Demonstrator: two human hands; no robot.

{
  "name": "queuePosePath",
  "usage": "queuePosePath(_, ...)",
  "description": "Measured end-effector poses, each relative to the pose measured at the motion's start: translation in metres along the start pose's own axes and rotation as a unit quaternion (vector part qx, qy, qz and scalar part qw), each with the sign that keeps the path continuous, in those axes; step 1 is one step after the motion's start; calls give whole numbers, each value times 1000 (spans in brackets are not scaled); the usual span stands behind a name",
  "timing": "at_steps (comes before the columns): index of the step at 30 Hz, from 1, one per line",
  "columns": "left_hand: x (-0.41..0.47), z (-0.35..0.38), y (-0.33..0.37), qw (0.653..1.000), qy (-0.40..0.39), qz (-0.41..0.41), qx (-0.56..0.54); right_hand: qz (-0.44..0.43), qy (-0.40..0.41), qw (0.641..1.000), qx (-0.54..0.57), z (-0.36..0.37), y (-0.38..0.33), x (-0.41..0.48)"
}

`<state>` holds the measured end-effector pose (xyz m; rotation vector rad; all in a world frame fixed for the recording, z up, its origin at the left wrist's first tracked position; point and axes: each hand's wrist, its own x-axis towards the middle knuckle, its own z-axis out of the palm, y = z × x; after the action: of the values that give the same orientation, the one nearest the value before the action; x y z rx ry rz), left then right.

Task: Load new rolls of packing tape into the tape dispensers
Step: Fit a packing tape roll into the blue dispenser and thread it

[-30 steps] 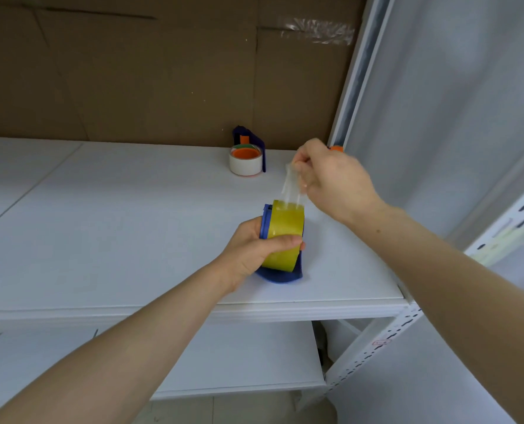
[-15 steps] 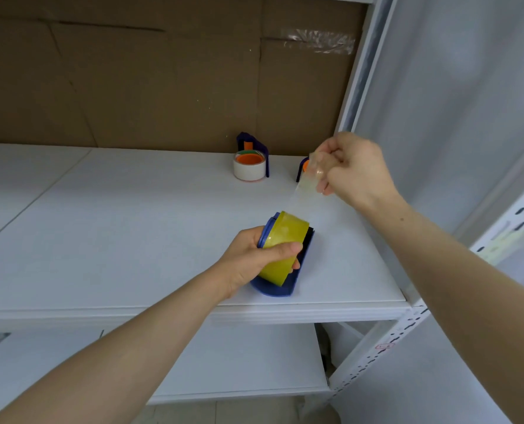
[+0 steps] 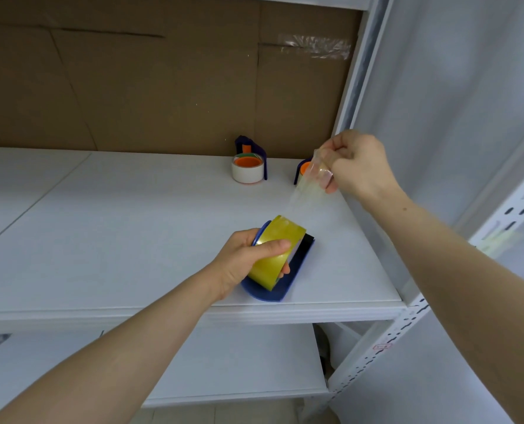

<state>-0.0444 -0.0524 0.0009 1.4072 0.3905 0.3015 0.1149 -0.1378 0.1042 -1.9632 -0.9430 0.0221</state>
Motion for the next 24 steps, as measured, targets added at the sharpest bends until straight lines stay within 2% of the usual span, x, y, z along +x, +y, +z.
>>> queuePosePath(6, 4, 1, 2, 999, 28, 3, 20, -58, 23, 998, 14, -6, -7, -4)
queuePosePath(13, 10, 5, 9, 996, 76, 1, 42, -59, 44, 994, 76, -4, -15, -9)
queuePosePath(17, 8, -1, 6, 998, 47, -16, 36, -9, 26, 993, 115, -6, -10, -2)
queuePosePath(20, 5, -10, 2, 999, 10, -44, -25, 48, 7, 986, 160, -9, -3, 1)
queuePosePath(24, 5, -15, -1, 998, 9, -44, -51, 74, 1, 980, 185, -8, 1, 3)
